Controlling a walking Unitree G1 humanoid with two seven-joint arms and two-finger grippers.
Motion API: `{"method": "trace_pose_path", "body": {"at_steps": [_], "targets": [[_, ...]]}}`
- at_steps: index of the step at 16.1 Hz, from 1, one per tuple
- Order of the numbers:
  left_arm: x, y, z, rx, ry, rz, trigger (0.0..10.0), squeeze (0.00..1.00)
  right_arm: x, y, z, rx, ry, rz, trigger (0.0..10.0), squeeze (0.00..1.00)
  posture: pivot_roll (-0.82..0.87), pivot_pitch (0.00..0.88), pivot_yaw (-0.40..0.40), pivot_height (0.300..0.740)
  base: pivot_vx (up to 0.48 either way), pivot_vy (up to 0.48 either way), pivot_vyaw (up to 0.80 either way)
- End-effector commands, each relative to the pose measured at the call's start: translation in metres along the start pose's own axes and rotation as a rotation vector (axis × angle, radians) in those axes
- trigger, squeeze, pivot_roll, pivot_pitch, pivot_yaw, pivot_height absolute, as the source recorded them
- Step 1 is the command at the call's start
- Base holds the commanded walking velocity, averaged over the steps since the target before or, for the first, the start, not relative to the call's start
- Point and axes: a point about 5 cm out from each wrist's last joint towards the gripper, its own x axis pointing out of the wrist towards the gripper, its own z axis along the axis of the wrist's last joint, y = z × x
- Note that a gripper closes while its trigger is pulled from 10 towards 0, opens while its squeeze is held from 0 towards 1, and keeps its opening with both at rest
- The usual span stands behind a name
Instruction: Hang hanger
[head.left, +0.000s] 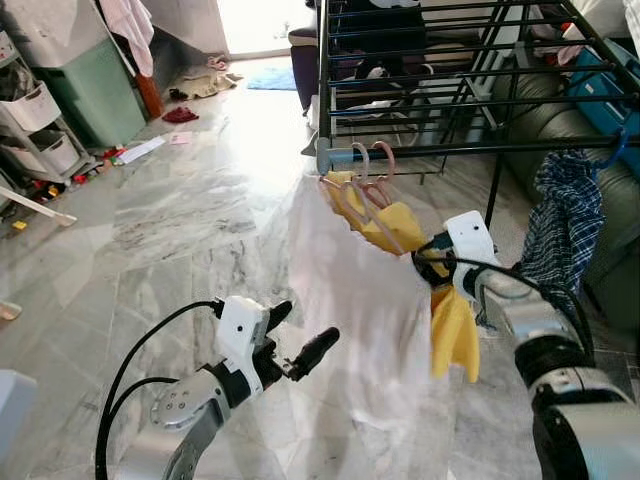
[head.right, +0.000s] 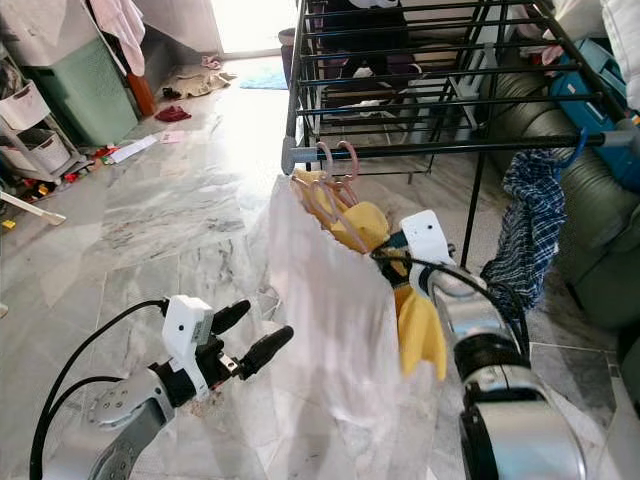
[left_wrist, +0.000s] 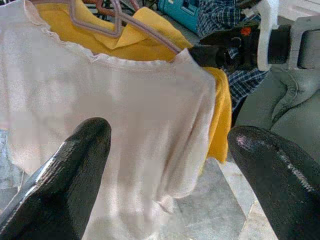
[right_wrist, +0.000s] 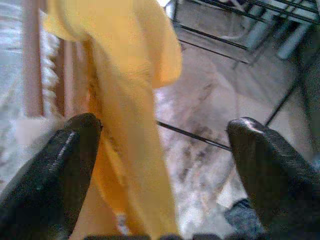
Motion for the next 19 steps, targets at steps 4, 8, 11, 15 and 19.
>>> {"method": "trace_pose_path", "body": {"at_steps": [4,8,11,15,19], "targets": [[-0.003,0.0,0.001,0.022,0.017,-0.001,10.0,0.0,0.004,0.017,-0.009,0.015,0.03,0.129,0.0,0.0,-0.05,0.1,0.078,0.74,0.0,0.0,0.0],[-0.004,-0.001,0.001,0.024,0.021,-0.005,10.0,0.0,0.004,0.017,-0.014,0.011,0.046,0.121,0.0,0.0,-0.05,0.102,0.079,0.74,0.0,0.0,0.0],[-0.004,-0.001,0.001,0.025,0.02,-0.005,10.0,0.0,0.005,0.02,-0.018,0.021,0.057,0.107,0.0,0.0,-0.04,0.102,0.078,0.74,0.0,0.0,0.0],[-0.006,-0.001,0.0,0.025,0.026,-0.003,10.0,0.0,0.006,0.023,-0.02,0.036,0.061,0.102,0.0,0.0,-0.04,0.105,0.077,0.74,0.0,0.0,0.0],[-0.005,-0.001,0.0,0.025,0.027,-0.006,10.0,0.0,0.007,0.023,-0.019,0.032,0.061,0.076,0.0,0.0,-0.04,0.106,0.077,0.74,0.0,0.0,0.0]]}}
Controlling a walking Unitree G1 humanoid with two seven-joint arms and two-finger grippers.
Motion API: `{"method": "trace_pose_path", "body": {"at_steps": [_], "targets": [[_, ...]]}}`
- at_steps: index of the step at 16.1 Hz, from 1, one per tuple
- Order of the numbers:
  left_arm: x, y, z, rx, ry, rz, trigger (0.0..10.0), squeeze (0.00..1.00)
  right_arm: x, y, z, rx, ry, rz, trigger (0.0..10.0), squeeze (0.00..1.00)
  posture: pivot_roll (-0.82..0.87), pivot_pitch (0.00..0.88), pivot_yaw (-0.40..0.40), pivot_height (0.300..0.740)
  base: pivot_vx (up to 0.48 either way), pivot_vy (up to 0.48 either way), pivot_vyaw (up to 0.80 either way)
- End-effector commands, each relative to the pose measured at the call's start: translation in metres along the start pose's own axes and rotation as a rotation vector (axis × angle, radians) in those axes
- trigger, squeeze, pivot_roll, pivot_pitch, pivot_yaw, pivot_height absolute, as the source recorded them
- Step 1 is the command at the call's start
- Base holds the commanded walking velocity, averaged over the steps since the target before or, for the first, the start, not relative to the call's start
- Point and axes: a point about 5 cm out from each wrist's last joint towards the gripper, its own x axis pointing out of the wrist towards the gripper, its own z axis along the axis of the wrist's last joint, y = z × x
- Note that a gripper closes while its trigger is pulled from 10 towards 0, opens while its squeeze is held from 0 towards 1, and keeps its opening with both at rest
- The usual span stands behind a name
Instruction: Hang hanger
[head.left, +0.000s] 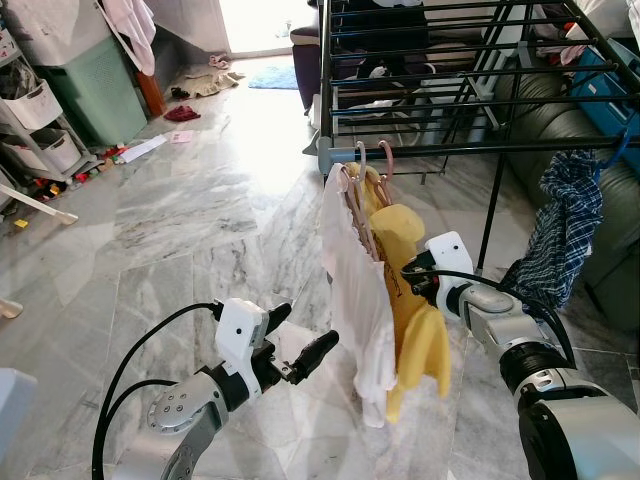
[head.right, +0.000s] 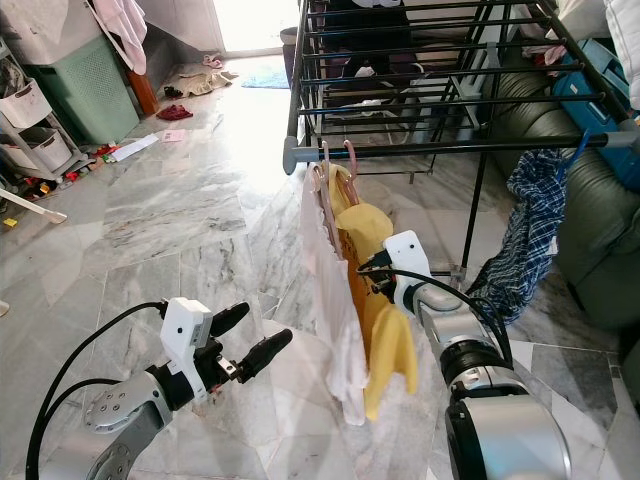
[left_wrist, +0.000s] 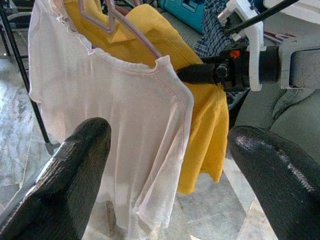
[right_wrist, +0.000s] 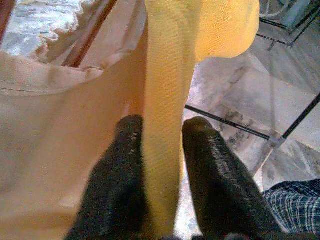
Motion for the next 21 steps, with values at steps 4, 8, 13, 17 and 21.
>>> {"method": "trace_pose_path", "body": {"at_steps": [4,8,13,17,21], "targets": [[-0.002,-0.001,0.0,0.019,0.012,-0.007,10.0,0.0,0.001,-0.005,0.014,0.004,-0.053,-0.06,0.0,0.0,-0.04,0.107,0.078,0.74,0.0,0.0,0.0],[0.001,-0.001,0.001,0.019,0.011,-0.014,10.0,0.0,0.002,-0.006,0.017,0.014,-0.065,-0.072,0.0,0.0,-0.05,0.098,0.08,0.74,0.0,0.0,0.0],[0.001,0.001,0.001,0.02,0.005,-0.001,10.0,0.0,0.0,-0.012,0.029,0.023,-0.144,-0.128,0.0,0.0,-0.04,0.091,0.074,0.74,0.0,0.0,0.0],[0.002,0.002,0.001,0.023,-0.007,0.011,10.0,0.0,-0.007,-0.023,0.056,0.044,-0.321,-0.229,0.0,0.0,-0.05,0.084,0.071,0.74,0.0,0.0,0.0],[0.004,0.001,0.001,0.021,-0.011,0.004,10.0,0.0,-0.018,-0.025,0.061,0.057,-0.432,-0.313,0.0,0.0,-0.06,0.087,0.075,0.74,0.0,0.0,0.0]]}}
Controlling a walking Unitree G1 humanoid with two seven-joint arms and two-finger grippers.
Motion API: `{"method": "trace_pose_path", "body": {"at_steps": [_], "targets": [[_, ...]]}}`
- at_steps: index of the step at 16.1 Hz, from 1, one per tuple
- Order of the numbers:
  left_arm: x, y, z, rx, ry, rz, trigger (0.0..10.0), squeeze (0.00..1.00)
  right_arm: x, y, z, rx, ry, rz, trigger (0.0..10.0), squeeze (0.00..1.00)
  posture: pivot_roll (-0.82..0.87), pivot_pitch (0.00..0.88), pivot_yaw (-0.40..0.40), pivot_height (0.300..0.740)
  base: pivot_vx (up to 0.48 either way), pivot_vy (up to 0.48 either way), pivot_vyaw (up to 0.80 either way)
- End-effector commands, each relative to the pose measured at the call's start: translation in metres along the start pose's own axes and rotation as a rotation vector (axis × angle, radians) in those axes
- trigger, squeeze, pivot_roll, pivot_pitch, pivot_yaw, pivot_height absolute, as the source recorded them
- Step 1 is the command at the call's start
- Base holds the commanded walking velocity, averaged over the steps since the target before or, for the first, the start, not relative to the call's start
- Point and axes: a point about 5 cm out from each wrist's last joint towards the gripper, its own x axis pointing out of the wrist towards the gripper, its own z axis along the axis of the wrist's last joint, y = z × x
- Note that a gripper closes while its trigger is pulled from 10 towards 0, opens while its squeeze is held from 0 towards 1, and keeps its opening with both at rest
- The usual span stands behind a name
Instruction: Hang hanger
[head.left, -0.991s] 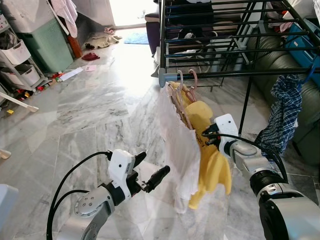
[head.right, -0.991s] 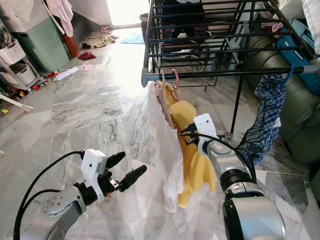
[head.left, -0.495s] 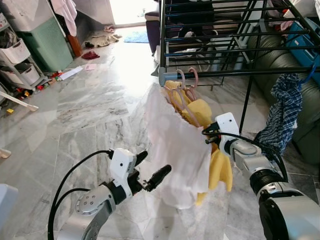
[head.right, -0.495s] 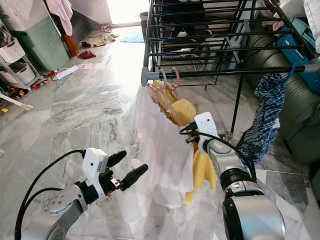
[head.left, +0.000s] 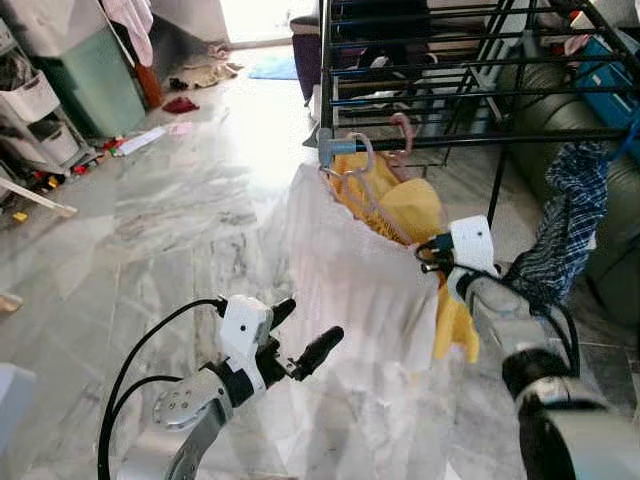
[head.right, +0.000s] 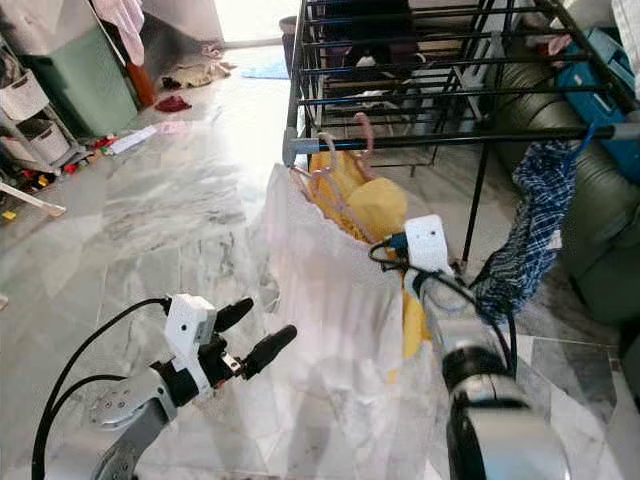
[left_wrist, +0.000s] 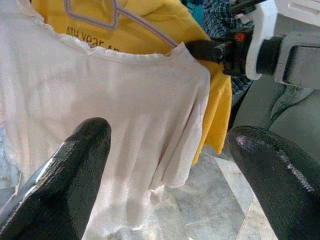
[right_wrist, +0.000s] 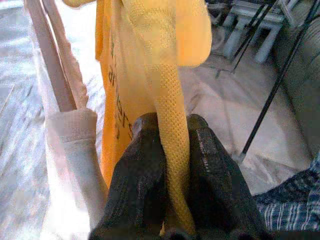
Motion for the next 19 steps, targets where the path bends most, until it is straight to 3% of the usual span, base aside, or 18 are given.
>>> {"method": "trace_pose_path", "body": {"at_steps": [1,8,13,19], "targets": [[-0.001,0.002,-0.001,0.01,0.009,0.013,10.0,0.0,0.002,-0.01,0.048,0.037,-0.228,-0.066,0.0,0.0,-0.07,0.088,0.075,0.74,0.0,0.0,0.0],[0.004,0.002,-0.003,0.005,0.001,0.007,10.0,0.0,-0.036,-0.022,0.042,-0.028,-0.311,-0.157,0.0,0.0,-0.1,0.078,0.074,0.74,0.0,0.0,0.0],[0.008,0.001,-0.004,0.006,0.0,0.002,10.0,0.0,-0.06,-0.023,0.011,-0.036,-0.205,-0.163,0.0,0.0,-0.11,0.076,0.076,0.74,0.0,0.0,0.0],[0.008,0.001,-0.007,0.013,0.012,0.007,10.0,0.0,-0.07,-0.008,-0.025,-0.045,-0.084,-0.12,0.0,0.0,-0.11,0.076,0.073,0.74,0.0,0.0,0.0]]}}
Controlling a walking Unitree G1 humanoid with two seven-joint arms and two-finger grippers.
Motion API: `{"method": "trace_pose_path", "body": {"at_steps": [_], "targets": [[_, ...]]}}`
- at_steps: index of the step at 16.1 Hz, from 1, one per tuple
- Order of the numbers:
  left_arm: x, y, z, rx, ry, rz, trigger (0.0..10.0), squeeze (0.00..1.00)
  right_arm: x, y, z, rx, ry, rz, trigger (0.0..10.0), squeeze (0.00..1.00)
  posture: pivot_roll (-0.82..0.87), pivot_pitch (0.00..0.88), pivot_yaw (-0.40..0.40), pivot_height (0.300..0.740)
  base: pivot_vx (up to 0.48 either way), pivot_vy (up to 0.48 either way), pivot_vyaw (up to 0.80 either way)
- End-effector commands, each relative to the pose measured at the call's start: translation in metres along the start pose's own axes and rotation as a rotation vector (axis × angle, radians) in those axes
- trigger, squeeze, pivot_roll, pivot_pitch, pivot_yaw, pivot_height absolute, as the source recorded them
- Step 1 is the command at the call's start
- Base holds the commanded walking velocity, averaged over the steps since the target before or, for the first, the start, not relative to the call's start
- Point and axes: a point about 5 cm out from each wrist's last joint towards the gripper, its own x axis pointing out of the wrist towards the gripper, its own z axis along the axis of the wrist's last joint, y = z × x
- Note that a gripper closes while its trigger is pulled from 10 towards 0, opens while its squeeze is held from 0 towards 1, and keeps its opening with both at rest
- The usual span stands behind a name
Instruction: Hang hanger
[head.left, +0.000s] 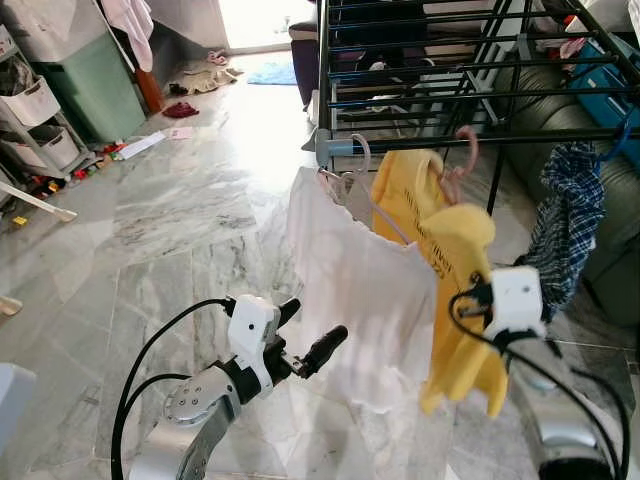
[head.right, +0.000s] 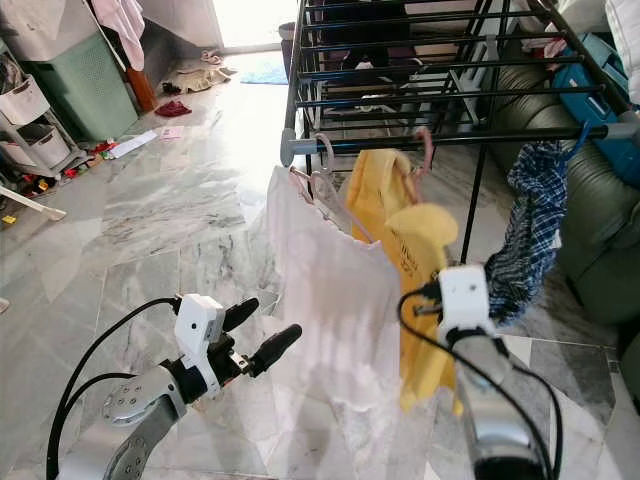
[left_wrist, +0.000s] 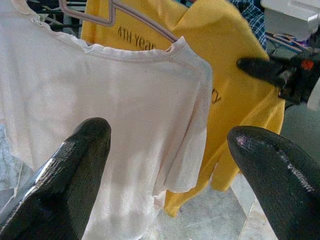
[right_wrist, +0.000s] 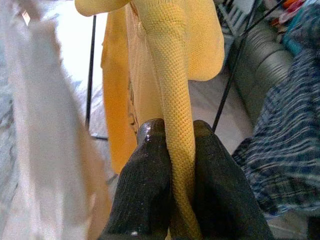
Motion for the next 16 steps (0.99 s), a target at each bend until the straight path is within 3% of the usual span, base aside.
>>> {"method": "trace_pose_path", "body": {"at_steps": [1,6,10,12,13,14,15,16], "targets": [[-0.002,0.001,-0.002,0.011,0.008,0.006,10.0,0.0,-0.001,0.004,0.009,-0.004,-0.059,0.01,0.0,0.0,-0.11,0.077,0.072,0.74,0.0,0.0,0.0],[-0.003,0.002,-0.001,0.013,-0.004,0.023,10.0,0.0,-0.026,0.007,-0.003,-0.021,-0.087,-0.013,0.0,0.0,-0.12,0.082,0.07,0.74,0.0,0.0,0.0],[0.0,0.012,-0.001,0.044,-0.007,0.116,10.0,0.0,-0.063,-0.012,-0.016,-0.044,-0.054,-0.081,0.0,0.0,-0.15,0.087,0.072,0.74,0.0,0.0,0.0],[0.002,0.018,0.0,0.063,-0.015,0.176,10.0,0.0,-0.09,-0.017,-0.018,-0.085,-0.048,-0.057,0.0,0.0,-0.17,0.09,0.079,0.74,0.0,0.0,0.0],[0.004,0.027,0.003,0.089,-0.03,0.265,10.0,0.0,-0.108,-0.017,-0.021,-0.109,-0.037,-0.039,0.0,0.0,-0.18,0.091,0.085,0.74,0.0,0.0,0.0],[0.005,0.034,0.006,0.102,-0.047,0.343,10.0,0.0,-0.114,-0.017,-0.021,-0.112,-0.032,-0.04,0.0,0.0,-0.19,0.092,0.09,0.74,0.0,0.0,0.0],[0.004,0.038,0.007,0.112,-0.059,0.386,10.0,0.0,-0.115,-0.016,-0.02,-0.113,-0.039,-0.043,0.0,0.0,-0.19,0.091,0.091,0.74,0.0,0.0,0.0],[0.001,0.047,0.009,0.153,-0.07,0.489,10.0,0.0,-0.107,-0.01,-0.004,-0.102,-0.097,-0.059,0.0,0.0,-0.19,0.086,0.101,0.74,0.0,0.0,0.0]]}}
